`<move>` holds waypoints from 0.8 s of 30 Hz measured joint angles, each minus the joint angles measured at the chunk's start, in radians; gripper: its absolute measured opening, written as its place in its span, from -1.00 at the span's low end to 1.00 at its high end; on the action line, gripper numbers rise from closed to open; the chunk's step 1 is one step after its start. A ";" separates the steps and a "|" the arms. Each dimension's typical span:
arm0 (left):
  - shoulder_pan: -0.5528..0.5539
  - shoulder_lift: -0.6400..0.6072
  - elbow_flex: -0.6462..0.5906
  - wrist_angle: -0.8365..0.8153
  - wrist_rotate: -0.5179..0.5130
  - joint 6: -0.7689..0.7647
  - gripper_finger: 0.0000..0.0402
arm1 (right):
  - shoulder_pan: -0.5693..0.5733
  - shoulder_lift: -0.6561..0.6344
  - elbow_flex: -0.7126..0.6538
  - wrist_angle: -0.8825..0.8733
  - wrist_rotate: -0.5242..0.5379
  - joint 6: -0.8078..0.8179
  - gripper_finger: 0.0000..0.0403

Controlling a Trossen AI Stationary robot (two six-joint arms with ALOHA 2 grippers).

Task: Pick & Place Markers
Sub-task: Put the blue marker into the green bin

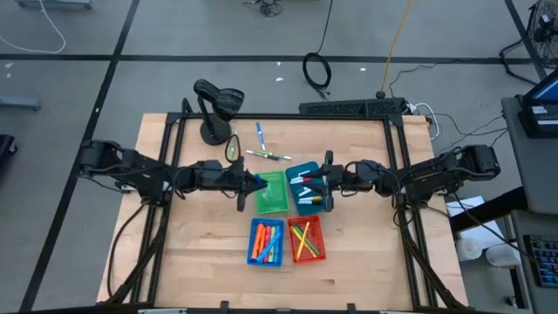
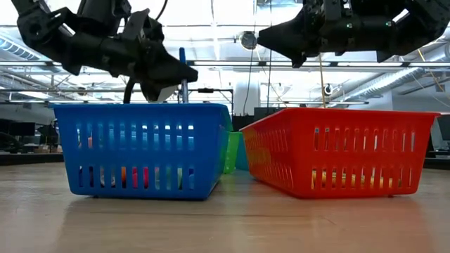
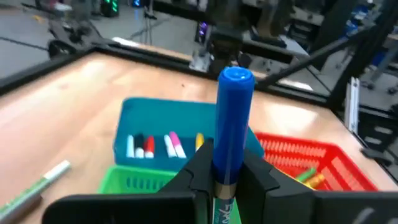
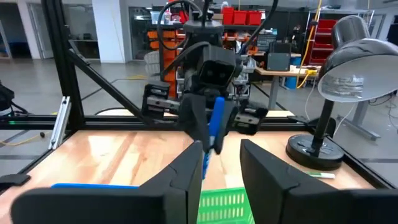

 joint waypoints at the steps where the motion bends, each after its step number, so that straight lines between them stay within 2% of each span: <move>1: 0.004 0.002 -0.001 -0.002 0.012 -0.005 -0.82 | 0.000 0.000 0.000 0.000 0.011 -0.002 -0.54; 4: 0.006 0.021 -0.001 -0.002 -0.002 -0.018 -0.77 | 0.000 0.000 0.000 -0.003 0.024 -0.003 -0.54; 10: 0.012 0.031 0.002 -0.004 -0.056 0.008 -0.46 | 0.000 0.000 0.000 -0.022 0.020 -0.002 -0.54; 14: 0.012 0.031 0.002 -0.007 -0.062 0.008 -0.34 | 0.000 0.000 0.000 -0.029 0.020 -0.002 -0.54; 19: 0.012 0.029 0.002 -0.008 -0.070 0.008 -0.27 | 0.000 0.000 0.000 -0.031 0.020 -0.002 -0.54; 24: 0.034 -0.043 0.021 0.002 -0.070 0.000 -0.26 | 0.000 0.000 0.000 -0.031 0.020 -0.002 -0.55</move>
